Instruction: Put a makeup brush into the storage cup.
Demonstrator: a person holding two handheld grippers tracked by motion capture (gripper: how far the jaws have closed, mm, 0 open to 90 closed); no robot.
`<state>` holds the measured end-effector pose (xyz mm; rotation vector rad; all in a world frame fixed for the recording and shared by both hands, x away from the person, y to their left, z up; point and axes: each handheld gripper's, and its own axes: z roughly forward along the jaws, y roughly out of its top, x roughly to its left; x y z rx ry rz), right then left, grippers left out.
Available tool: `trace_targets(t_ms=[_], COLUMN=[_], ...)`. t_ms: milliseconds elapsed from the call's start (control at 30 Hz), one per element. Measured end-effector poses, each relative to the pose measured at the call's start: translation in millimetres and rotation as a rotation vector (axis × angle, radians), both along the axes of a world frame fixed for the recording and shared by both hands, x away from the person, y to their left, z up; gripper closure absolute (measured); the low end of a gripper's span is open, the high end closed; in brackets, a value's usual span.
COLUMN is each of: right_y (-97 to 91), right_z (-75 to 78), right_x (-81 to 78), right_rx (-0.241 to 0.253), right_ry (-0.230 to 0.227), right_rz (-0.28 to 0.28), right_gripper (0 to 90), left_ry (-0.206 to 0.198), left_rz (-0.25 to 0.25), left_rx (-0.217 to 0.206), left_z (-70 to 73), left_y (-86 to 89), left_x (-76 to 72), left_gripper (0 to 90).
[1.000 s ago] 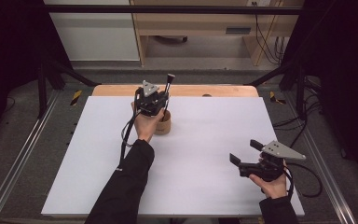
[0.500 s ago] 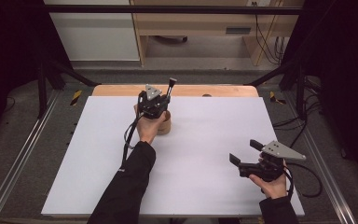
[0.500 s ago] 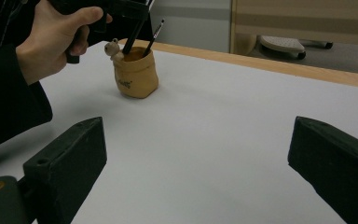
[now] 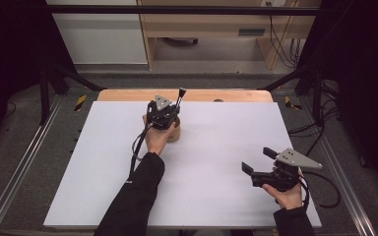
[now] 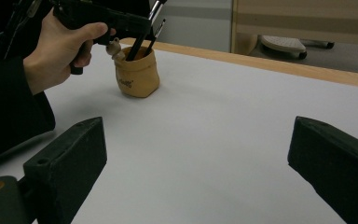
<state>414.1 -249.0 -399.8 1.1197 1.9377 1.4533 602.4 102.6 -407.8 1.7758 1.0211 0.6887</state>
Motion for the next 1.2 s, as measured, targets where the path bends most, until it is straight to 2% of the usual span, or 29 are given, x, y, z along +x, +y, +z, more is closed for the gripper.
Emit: trace_targets(t_ms=[300, 400, 533, 667, 833, 967, 1100, 1200], right_y=[0.9, 1.1, 1.7, 2.4, 3.0, 3.8, 3.7, 3.7], right_z=[-0.2, 0.1, 0.4, 1.0, 1.3, 2.1, 2.5, 3.2], right_x=[0.0, -0.2, -0.5, -0.9, -1.4, -1.7, -1.9, -2.5], right_rx=[-0.001, -0.002, -0.003, -0.002, -0.004, -0.006, -0.007, -0.006], right_ry=[0.001, -0.001, 0.0, -0.002, -0.001, -0.005, -0.007, -0.009], right_rz=[0.001, 0.001, 0.002, 0.003, 0.004, 0.006, 0.004, 0.005], right_gripper=[5.1, 5.1, 5.1, 5.1, 5.1, 5.1, 5.1, 5.1], left_ry=[0.014, 0.021, 0.031, 0.043, 0.056, 0.067, 0.038, 0.027], left_rz=[-0.004, -0.012, -0.003, -0.024, -0.025, -0.046, -0.07, -0.098], left_rx=[0.003, 0.019, 0.026, 0.042, 0.038, 0.039, 0.036, 0.01], left_z=[-9.5, -11.7, -12.6, -11.5, -9.4, -4.9, 4.5, 11.2], left_y=[2.9, 4.0, 6.3, 9.6, 14.7, 19.1, 23.6, 28.8], left_x=[-3.6, -6.0, -7.5, -11.2, -17.5, -23.7, -36.3, -46.2], left_gripper=[78.0, 78.0, 77.8, 77.6, 77.2, 71.9, 64.3, 59.2])
